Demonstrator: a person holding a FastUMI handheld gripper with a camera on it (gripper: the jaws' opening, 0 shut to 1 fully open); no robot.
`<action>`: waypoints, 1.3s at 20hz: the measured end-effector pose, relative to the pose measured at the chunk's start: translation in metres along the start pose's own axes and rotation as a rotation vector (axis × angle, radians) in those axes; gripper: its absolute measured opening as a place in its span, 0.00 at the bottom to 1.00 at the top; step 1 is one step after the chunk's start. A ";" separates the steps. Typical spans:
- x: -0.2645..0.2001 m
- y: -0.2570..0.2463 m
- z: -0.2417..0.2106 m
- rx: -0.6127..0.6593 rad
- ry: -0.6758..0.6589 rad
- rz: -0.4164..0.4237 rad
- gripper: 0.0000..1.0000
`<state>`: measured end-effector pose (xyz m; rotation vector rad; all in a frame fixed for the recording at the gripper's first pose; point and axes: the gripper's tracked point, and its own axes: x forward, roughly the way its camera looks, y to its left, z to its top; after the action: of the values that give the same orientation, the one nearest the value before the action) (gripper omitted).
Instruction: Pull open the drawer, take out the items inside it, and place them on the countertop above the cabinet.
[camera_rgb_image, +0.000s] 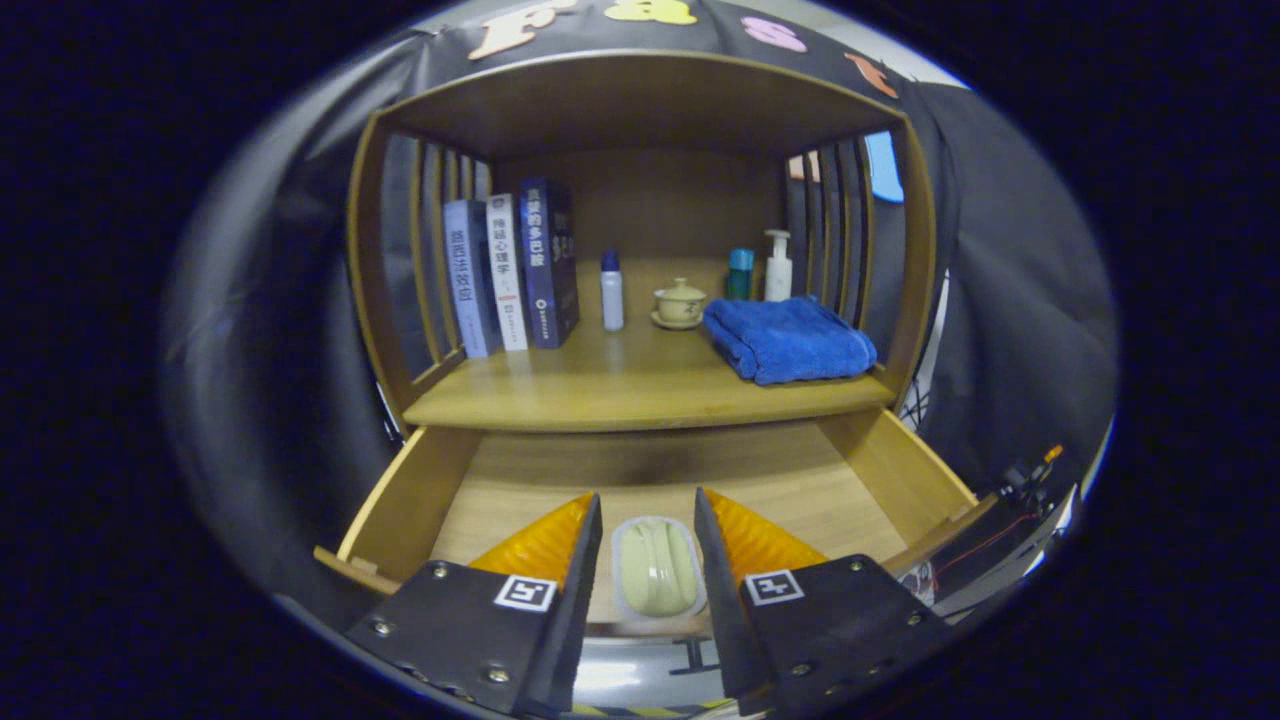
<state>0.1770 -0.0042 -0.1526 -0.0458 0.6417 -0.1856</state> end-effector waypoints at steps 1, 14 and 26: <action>0.007 0.000 -0.001 -0.004 0.039 -0.008 0.54; 0.084 0.005 -0.079 -0.085 0.404 0.007 0.54; 0.078 -0.012 -0.055 -0.168 0.295 -0.083 0.20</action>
<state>0.2036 -0.0301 -0.2414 -0.2097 0.9493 -0.2204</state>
